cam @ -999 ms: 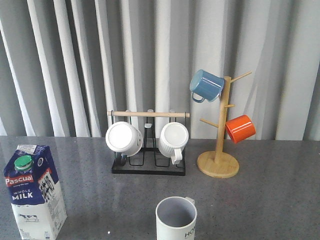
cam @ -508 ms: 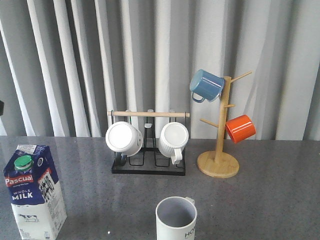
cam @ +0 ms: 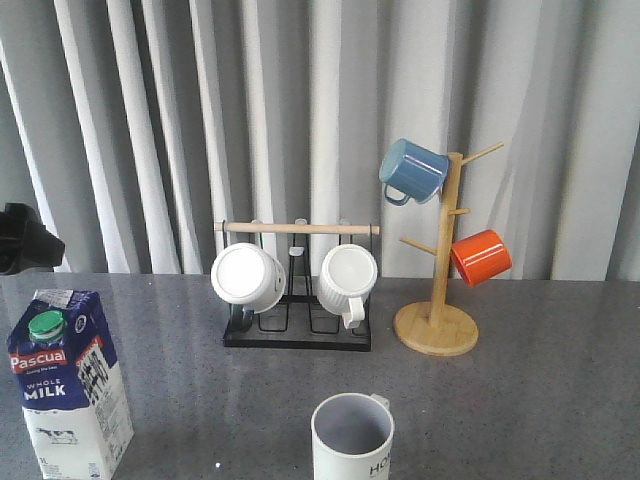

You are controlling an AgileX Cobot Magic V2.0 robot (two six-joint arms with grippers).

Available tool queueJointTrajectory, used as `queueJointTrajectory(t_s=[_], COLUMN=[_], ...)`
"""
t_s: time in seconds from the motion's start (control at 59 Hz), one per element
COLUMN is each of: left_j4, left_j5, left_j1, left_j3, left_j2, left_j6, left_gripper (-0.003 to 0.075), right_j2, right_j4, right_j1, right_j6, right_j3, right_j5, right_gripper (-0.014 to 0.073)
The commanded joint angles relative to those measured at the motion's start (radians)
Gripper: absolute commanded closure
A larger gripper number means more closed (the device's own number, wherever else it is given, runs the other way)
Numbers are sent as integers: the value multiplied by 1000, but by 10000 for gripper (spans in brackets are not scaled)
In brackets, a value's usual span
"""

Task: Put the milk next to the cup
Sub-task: 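Move the left gripper above the milk carton's green-capped top, then close the left gripper on the top of the milk carton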

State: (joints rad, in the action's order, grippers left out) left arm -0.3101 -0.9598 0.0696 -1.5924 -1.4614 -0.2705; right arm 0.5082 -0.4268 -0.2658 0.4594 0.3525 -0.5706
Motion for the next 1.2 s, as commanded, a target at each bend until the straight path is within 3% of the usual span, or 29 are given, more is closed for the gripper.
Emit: queueJointTrajectory(t_s=[0.0, 0.745, 1.186], left_j4=[-52, -37, -38], left_j5=[32, 15, -45], left_j1=[-3, -3, -3], left_j3=[-31, -28, -28], left_j2=[4, -42, -169], left_j6=[4, 12, 12], left_gripper=[165, 165, 167], right_j2=[3, 3, 3], right_j4=[-13, -13, -13], right_j1=[1, 1, 1], right_j6=[-2, -2, -2], right_j3=[28, 28, 28], right_j5=[53, 52, 52], right_gripper=[597, 597, 597])
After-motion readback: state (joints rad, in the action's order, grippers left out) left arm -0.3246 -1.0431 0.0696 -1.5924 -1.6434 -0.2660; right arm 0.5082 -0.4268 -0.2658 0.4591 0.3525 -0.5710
